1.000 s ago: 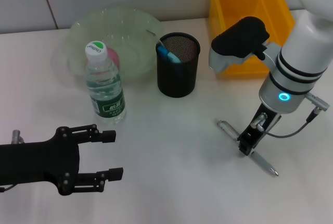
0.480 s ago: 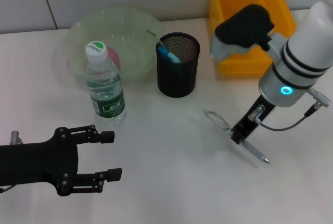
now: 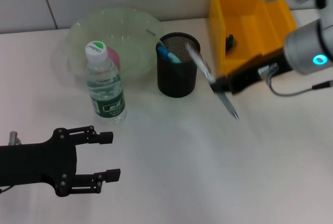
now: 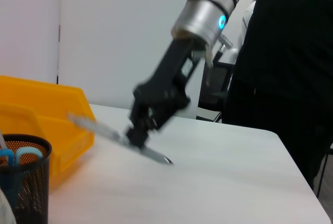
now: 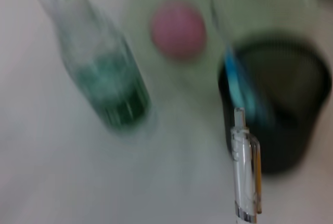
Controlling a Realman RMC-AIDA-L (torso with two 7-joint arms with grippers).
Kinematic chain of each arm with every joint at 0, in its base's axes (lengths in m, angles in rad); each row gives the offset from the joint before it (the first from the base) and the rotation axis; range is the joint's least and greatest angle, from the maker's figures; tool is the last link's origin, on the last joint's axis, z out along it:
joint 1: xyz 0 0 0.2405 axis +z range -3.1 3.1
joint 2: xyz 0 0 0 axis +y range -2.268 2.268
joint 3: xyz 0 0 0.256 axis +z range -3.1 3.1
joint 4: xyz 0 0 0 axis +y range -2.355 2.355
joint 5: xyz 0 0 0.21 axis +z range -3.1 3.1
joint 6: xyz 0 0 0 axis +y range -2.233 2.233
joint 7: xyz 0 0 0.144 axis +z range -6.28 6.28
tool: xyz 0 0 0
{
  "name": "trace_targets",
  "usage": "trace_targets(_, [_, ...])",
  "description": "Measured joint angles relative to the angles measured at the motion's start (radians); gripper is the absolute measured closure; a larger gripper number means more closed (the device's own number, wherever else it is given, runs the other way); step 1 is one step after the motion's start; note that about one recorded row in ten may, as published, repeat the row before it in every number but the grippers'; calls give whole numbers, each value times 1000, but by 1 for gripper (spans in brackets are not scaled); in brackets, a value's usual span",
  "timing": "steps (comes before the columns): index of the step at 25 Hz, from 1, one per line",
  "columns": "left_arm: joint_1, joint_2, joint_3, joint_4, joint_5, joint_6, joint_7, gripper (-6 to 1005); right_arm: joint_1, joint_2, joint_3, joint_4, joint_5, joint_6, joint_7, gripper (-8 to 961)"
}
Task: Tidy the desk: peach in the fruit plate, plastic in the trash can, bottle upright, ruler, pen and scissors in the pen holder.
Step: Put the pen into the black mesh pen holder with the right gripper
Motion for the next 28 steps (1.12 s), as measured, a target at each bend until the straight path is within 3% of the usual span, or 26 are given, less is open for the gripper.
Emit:
trace_targets(5, [0,0,0,0,0,0,-3,232,-87,0,34,2,208,186,-207,846])
trace_targets(9, [0,0,0,0,-1,0,-6,232,-117,0,24,98,387,356,-422,846])
trace_targets(17, [0,-4,0,0,-3,0,-9,233,-38,-3,22,391,700,509,-816,847])
trace_targets(23, [-1,-5,-2,0,-3,0,-16,232,-7,0,8,481,721,609,-878,846])
trace_targets(28, [0,-5,-2,-2,-3,0,-20,232,22,0,7,545,726,618,-940,846])
